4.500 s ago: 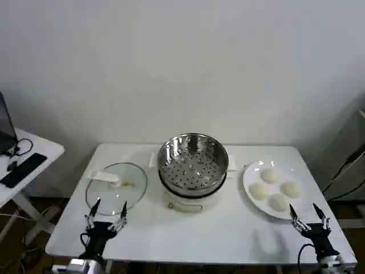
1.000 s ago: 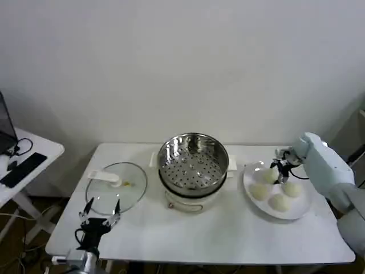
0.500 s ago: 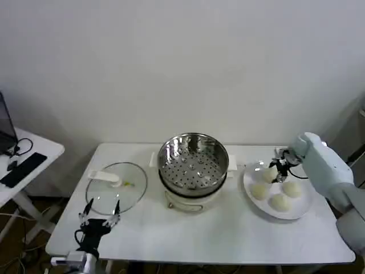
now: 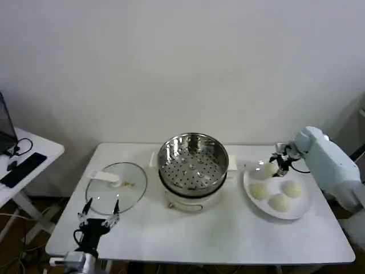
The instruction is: Take steamed baozi put them in steamer then cover it.
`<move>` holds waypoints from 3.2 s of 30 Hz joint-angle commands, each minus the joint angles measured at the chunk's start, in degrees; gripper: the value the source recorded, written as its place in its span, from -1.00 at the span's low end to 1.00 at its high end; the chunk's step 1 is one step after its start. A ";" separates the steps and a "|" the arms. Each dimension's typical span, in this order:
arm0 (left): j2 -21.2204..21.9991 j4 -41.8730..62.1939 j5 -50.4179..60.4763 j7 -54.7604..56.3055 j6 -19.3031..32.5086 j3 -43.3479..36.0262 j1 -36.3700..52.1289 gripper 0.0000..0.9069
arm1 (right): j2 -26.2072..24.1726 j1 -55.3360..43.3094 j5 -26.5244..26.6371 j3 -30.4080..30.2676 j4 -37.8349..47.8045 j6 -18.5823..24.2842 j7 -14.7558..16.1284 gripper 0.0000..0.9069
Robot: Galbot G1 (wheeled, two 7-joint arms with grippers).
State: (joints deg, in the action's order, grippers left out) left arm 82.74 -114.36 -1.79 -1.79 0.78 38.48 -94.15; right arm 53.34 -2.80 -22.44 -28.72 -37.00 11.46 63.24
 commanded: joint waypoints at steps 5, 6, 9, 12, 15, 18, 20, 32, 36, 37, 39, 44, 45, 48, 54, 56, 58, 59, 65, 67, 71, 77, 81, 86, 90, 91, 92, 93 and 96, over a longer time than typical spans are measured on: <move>0.15 -0.44 0.09 0.03 0.17 0.17 -0.65 1.00 | -5.09 -14.52 4.16 -14.15 -22.18 3.95 1.64 0.47; 0.21 -0.56 0.09 0.04 0.16 0.22 -0.78 1.00 | -4.47 -16.65 4.16 -15.72 -23.26 5.15 1.84 0.47; 0.25 -0.72 0.10 0.06 0.28 0.32 -1.02 1.00 | -2.86 -21.75 5.47 -20.32 -26.00 6.13 2.11 0.47; 0.27 -0.83 0.18 0.07 0.37 0.36 -1.22 1.00 | -0.93 -25.62 7.33 -23.51 -28.18 6.07 2.23 0.44; 0.36 -0.89 0.18 0.08 0.43 0.35 -1.36 1.00 | 2.45 -27.45 7.51 -25.07 -30.24 6.44 2.30 0.44; 0.44 -1.02 0.19 0.08 0.54 0.42 -1.62 1.00 | 6.30 -28.31 7.28 -26.28 -31.62 6.63 2.38 0.44; 0.43 -1.15 0.16 0.11 0.63 0.53 -1.80 1.00 | 9.01 -27.97 6.44 -26.79 -31.95 6.91 2.40 0.44; 0.19 -1.27 -0.25 0.16 1.32 1.28 -2.91 1.00 | 20.15 -21.34 -6.49 -28.13 -29.22 12.17 2.08 0.42; 0.18 -1.10 -0.30 0.16 1.37 1.21 -2.82 1.00 | 20.62 -19.61 -10.04 -28.87 -29.11 12.84 1.84 0.42; 0.14 -1.04 -0.32 0.17 1.39 1.22 -2.80 1.00 | 20.70 -19.15 -11.79 -28.79 -29.08 13.83 1.82 0.42; 0.09 -0.93 -0.35 0.16 1.38 1.26 -2.78 1.00 | 20.71 -18.26 -13.95 -28.82 -28.93 14.22 1.81 0.42; 0.06 -0.58 -0.56 0.16 1.42 1.24 -2.61 1.00 | 20.63 -16.34 -18.05 -28.75 -28.00 15.27 1.65 0.42; 0.06 -0.57 -0.56 0.16 1.42 1.23 -2.59 1.00 | 20.60 -16.22 -18.08 -28.74 -27.96 15.28 1.65 0.42; 0.11 -0.31 -0.65 0.17 1.42 1.18 -2.49 1.00 | 20.52 -15.18 -18.91 -28.69 -27.68 15.35 1.55 0.42; 0.16 0.03 -0.70 0.18 1.41 1.21 -2.39 1.00 | 20.65 -13.46 -20.56 -27.96 -27.25 15.74 1.37 0.42; 0.23 0.13 -0.72 0.19 1.38 1.22 -2.38 1.00 | 20.63 -12.88 -21.22 -27.77 -27.14 15.81 1.33 0.42; 0.28 0.20 -0.71 0.19 1.40 1.20 -2.40 1.00 | 20.69 -12.25 -22.24 -27.30 -26.83 16.19 1.24 0.40; 0.29 0.25 -0.70 0.19 1.42 1.19 -2.40 1.00 | 20.70 -12.06 -22.48 -27.15 -26.65 16.19 1.14 0.40; 0.44 0.51 -0.71 0.20 1.52 1.12 -2.31 1.00 | 20.85 -11.64 -23.76 -26.79 -26.47 16.83 0.83 0.82; 0.49 0.48 -0.69 0.19 1.49 1.12 -2.34 1.00 | 20.81 -11.36 -25.47 -26.66 -26.53 17.43 0.46 1.00; 0.53 0.51 -0.70 0.26 1.55 1.21 -2.30 1.00 | 20.79 -10.82 -27.01 -26.03 -26.39 18.22 0.25 1.00; 0.56 0.42 -0.84 0.38 1.54 1.27 -2.44 1.00 | 20.06 -11.40 -26.40 -25.77 -26.79 19.17 0.12 1.00; 0.58 0.33 -1.24 0.45 1.45 1.32 -2.47 1.00 | 18.49 -13.41 -23.54 -25.97 -28.63 20.14 0.93 1.00; 0.65 0.22 -1.47 0.52 1.14 1.26 -2.30 1.00 | 14.62 -17.50 -17.63 -27.20 -32.44 20.57 2.04 1.00; 0.69 0.16 -1.46 0.59 0.95 1.13 -2.07 1.00 | 9.48 -22.97 -8.08 -27.94 -35.06 18.51 2.91 1.00; 0.67 0.11 -1.46 0.59 0.88 1.11 -2.04 1.00 | 8.09 -24.64 -3.35 -29.73 -35.31 17.37 3.19 1.00; 0.66 0.09 -1.47 0.59 0.88 1.12 -2.03 1.00 | 6.75 -26.31 -0.03 -30.82 -35.88 14.45 3.28 1.00; 0.63 0.04 -1.48 0.61 0.76 1.14 -2.01 1.00 | 5.19 -28.85 4.91 -32.00 -36.36 11.28 3.44 1.00; 0.61 -0.40 -1.78 1.24 -0.32 1.04 -1.97 1.00 | -0.80 -35.50 24.76 -40.74 -38.09 -0.29 3.80 1.00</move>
State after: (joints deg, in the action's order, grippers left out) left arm 83.41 -114.34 -3.29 -1.14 1.59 39.64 -96.17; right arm 63.61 -25.34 -29.44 -59.39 -70.95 26.01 66.07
